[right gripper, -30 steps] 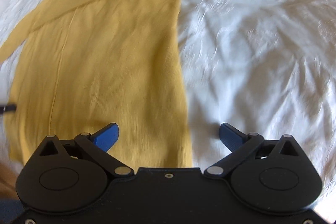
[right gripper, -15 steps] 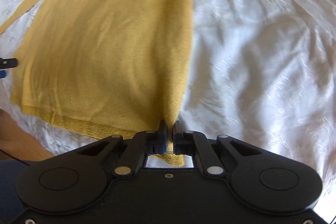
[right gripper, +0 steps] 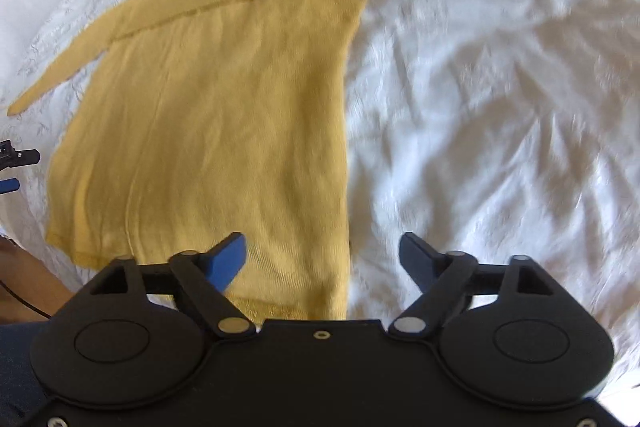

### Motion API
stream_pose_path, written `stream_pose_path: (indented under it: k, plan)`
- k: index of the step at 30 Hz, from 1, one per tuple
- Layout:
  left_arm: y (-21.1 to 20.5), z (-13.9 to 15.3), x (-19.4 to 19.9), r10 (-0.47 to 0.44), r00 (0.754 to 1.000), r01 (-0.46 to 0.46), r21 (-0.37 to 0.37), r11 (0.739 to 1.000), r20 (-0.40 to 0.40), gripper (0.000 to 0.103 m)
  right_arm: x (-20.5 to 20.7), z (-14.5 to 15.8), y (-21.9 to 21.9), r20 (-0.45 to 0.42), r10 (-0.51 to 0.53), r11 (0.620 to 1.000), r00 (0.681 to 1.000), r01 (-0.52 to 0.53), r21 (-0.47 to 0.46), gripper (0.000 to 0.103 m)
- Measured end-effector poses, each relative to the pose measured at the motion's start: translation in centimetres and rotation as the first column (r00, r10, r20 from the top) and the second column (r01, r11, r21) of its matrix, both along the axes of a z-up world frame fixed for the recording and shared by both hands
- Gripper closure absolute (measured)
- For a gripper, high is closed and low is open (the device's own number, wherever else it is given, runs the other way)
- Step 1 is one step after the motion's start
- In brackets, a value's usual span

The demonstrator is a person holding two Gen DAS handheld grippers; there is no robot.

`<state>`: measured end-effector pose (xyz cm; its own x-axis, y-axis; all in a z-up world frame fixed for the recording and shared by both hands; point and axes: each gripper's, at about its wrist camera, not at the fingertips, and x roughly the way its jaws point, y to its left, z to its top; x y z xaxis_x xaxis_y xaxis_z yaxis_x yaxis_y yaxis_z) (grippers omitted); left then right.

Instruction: Fold small clothes

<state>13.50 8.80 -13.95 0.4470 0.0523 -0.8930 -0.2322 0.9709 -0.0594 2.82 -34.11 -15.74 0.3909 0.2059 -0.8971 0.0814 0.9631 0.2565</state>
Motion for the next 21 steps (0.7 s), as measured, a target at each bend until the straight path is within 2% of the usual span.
stream_pose_path:
  k: [3,6,10,17,21]
  plan:
    - [2.4,0.4,1.4,0.026,0.999,-0.026,0.0,1.0,0.022,0.006,2.1,1.2,2.6,0.049,0.017,1.0,0.999,-0.016,-0.024,0.01]
    - [5.3,0.8,3.0,0.056,0.998,-0.056,-0.003,0.998,0.032,0.006,3.2,1.6,5.3,0.081,0.028,1.0,0.996,-0.027,-0.015,0.003]
    - [9.5,1.1,5.5,0.109,0.993,-0.109,-0.011,0.994,0.047,0.006,6.7,2.5,9.4,0.107,0.058,0.998,0.993,-0.058,-0.006,0.001]
    - [17.2,0.9,10.9,0.207,0.976,-0.203,-0.061,0.977,0.073,0.006,12.5,3.4,16.0,0.114,0.108,0.994,0.988,-0.11,0.008,0.001]
    - [20.8,-0.1,13.6,0.258,0.964,-0.252,-0.091,0.963,0.07,0.006,14.3,3.6,18.8,0.093,0.117,0.993,0.989,-0.118,0.012,0.001]
